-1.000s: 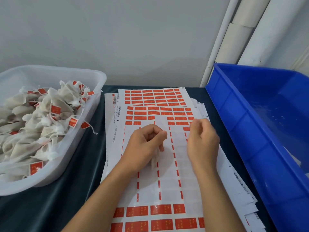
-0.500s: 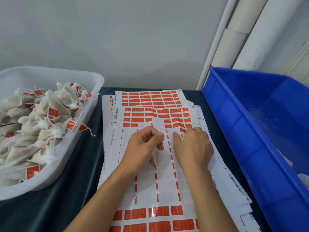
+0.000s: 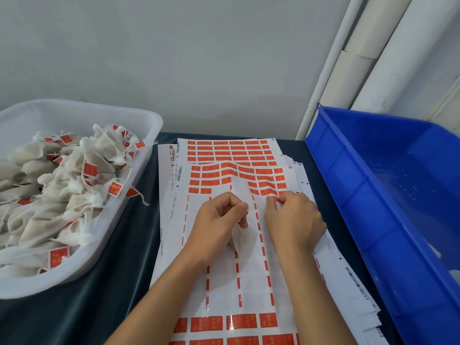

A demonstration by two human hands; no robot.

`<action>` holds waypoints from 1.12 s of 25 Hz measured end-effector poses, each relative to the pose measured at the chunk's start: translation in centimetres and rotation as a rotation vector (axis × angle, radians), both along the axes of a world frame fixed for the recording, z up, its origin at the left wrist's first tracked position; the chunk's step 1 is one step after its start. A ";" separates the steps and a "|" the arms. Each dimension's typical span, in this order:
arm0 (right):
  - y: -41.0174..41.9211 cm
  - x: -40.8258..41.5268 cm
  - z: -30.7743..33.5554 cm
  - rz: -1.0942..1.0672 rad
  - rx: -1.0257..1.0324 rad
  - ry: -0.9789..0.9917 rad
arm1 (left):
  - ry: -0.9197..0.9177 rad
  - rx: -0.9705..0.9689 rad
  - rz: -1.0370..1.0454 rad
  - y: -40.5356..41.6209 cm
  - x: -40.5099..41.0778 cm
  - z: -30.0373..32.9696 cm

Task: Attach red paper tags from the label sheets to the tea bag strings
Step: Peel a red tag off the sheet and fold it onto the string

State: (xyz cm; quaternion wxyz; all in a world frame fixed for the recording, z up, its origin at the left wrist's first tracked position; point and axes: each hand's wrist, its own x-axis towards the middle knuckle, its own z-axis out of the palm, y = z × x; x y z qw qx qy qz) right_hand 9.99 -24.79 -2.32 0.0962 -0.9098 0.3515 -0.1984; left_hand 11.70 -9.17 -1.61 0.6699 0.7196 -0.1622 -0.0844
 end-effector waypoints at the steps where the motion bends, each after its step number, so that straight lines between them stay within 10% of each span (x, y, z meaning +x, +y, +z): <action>1: 0.1 -0.2 0.0 0.007 0.009 -0.032 | 0.001 -0.003 0.000 0.0 0.0 0.0; 28: 0.5 -0.3 -0.3 0.077 0.012 -0.091 | 0.025 0.006 0.014 0.1 0.1 0.1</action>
